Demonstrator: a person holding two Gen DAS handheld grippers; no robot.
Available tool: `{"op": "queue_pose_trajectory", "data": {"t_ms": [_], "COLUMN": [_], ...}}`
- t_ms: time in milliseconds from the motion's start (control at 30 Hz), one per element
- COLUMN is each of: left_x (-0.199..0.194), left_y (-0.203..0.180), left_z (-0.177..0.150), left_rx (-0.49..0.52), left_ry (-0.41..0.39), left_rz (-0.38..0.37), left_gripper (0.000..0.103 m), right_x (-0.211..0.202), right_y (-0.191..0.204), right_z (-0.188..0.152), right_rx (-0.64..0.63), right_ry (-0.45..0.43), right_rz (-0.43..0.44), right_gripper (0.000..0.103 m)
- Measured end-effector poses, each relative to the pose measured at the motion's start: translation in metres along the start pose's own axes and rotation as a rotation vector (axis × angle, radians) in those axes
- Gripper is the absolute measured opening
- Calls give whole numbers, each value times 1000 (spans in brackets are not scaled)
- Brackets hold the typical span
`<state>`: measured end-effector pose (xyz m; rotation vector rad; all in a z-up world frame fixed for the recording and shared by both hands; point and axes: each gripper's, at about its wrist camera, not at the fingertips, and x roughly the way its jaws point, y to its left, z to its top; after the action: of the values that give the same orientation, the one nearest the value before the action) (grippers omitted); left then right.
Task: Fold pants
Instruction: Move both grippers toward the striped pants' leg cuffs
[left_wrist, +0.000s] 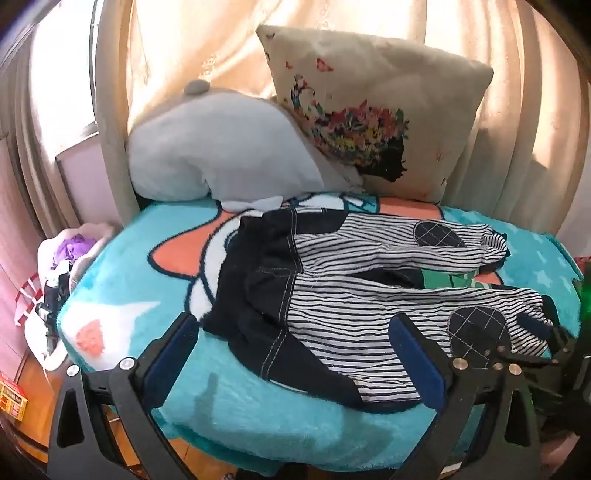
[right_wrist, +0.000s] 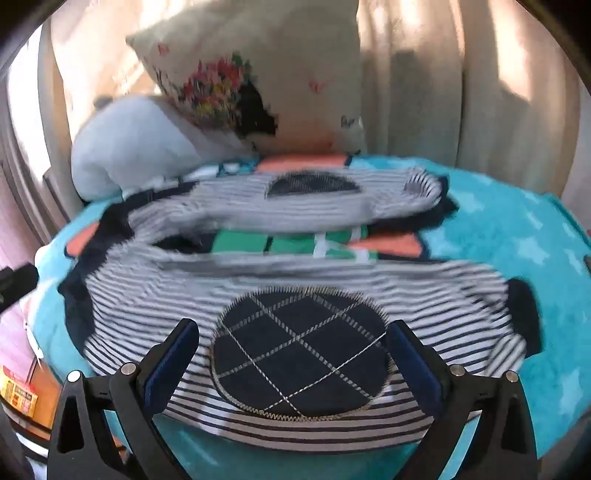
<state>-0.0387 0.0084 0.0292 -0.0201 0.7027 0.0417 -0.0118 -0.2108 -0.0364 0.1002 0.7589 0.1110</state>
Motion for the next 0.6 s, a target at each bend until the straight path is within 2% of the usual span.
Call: {"op": "queue_pose_trajectory", "data": {"t_ms": [233,333,433,600], "left_x": [-16,-20,-22,-21], "left_y": [-5,-7,-7,-8], "left_z": [0,-1,-1,-3], "left_rx": [21,24,23,25], "left_ry": [-37,-43,-44,-34], "left_rz": [14,21,23,24], "left_gripper": [103,103,103,103], "right_x": [-32,-51,-59,-54], "right_y": [1,10,18,4], "right_z": [11,4,6,9], "right_rx": [-11,-38,-39,-3], "right_ry": [-105,-143,-150,-111], "right_rz": [6,-18,-33,7], "right_gripper": [103,103,103,103]}}
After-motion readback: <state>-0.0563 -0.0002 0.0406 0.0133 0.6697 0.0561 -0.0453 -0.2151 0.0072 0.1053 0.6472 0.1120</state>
